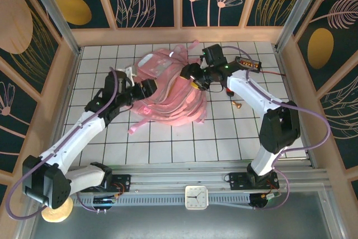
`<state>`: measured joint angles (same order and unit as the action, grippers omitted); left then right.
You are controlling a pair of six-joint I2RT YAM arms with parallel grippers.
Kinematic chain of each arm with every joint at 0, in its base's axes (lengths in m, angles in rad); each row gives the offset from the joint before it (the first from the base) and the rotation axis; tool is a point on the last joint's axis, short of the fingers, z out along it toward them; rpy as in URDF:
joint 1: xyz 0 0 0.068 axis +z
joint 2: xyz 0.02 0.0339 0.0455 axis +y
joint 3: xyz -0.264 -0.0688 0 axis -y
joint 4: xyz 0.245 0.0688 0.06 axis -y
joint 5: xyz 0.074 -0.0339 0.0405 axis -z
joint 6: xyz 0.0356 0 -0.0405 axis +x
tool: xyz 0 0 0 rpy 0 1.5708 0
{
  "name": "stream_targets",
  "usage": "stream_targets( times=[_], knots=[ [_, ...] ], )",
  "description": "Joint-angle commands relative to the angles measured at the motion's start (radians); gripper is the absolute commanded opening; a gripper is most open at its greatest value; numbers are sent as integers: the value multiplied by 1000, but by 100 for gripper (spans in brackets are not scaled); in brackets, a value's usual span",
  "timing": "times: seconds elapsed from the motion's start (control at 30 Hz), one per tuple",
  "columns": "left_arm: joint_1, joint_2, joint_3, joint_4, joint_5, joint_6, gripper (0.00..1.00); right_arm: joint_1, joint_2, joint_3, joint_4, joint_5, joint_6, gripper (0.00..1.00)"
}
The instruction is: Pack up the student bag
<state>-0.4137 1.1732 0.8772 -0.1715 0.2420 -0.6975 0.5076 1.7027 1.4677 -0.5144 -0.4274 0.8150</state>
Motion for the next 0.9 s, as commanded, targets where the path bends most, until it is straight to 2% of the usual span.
stream_targets(
  times=[0.0, 0.17, 0.4, 0.6, 0.87],
  knots=[
    [7, 36, -59, -82, -12, 109, 68, 8, 12, -11, -37, 6, -38, 64],
    [6, 101, -24, -172, -64, 256, 67, 8, 62, 36, -49, 21, -69, 65],
    [8, 168, 20, -203, -115, 297, 66, 14, 133, 118, -134, 70, -103, 69],
    [7, 196, 22, -172, -44, 386, 60, 11, 144, 142, -151, 70, -108, 69],
    [7, 299, 83, -140, 17, 540, 58, -3, 166, 164, -167, 43, -115, 67]
  ],
)
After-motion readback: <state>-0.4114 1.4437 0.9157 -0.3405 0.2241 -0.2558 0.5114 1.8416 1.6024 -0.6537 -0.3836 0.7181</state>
